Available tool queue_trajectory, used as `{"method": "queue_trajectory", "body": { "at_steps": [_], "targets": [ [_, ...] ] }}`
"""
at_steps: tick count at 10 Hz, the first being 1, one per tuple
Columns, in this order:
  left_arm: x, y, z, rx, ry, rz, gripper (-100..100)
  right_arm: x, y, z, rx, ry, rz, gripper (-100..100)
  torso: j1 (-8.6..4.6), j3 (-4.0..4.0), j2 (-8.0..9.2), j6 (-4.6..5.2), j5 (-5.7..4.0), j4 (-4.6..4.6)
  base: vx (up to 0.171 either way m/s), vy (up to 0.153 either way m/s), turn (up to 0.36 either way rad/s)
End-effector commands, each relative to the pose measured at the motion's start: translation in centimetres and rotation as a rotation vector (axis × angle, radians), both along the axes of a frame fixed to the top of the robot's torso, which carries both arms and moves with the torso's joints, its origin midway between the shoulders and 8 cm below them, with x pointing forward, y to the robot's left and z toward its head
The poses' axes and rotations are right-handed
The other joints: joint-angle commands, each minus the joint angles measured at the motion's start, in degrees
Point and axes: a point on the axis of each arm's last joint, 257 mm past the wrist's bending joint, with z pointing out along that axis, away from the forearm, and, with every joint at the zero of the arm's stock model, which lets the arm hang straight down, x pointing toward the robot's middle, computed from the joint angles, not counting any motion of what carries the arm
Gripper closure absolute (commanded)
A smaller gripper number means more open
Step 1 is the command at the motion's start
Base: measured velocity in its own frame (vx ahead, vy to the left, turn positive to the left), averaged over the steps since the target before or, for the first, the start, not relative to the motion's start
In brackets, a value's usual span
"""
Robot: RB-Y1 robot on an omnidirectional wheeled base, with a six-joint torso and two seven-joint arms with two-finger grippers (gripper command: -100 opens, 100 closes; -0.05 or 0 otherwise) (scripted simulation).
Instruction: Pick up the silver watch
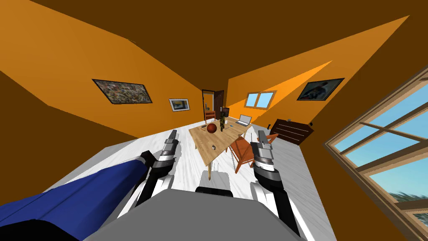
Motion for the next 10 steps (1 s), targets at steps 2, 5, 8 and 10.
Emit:
{"method": "queue_trajectory", "body": {
  "at_steps": [2,5,8,10],
  "targets": [
    [1.4,-0.3,-1.7,0.047,0.059,-0.020,-100,0.0,0.0,0.0,0.000,0.000,0.000,0,-0.06,-0.01,-0.01,0.01,-0.01,0.00,0.004,-0.032,-0.041],
    [3.4,-0.2,-4.7,0.084,0.147,-0.024,-100,0.0,0.0,0.0,0.000,0.000,0.000,0,-0.23,-0.04,-0.07,0.01,-0.05,-0.02,0.012,-0.066,-0.047],
    [5.7,0.3,-8.5,0.117,0.257,-0.015,-100,0.0,0.0,0.0,0.000,0.000,0.000,0,-0.31,-0.05,-0.08,0.00,-0.07,-0.02,0.021,-0.083,-0.069],
    [6.5,0.6,-10.0,0.127,0.301,-0.009,-100,0.0,0.0,0.0,0.000,0.000,0.000,0,-0.26,-0.05,-0.09,-0.01,-0.07,-0.02,0.014,-0.061,-0.032]
  ]
}}
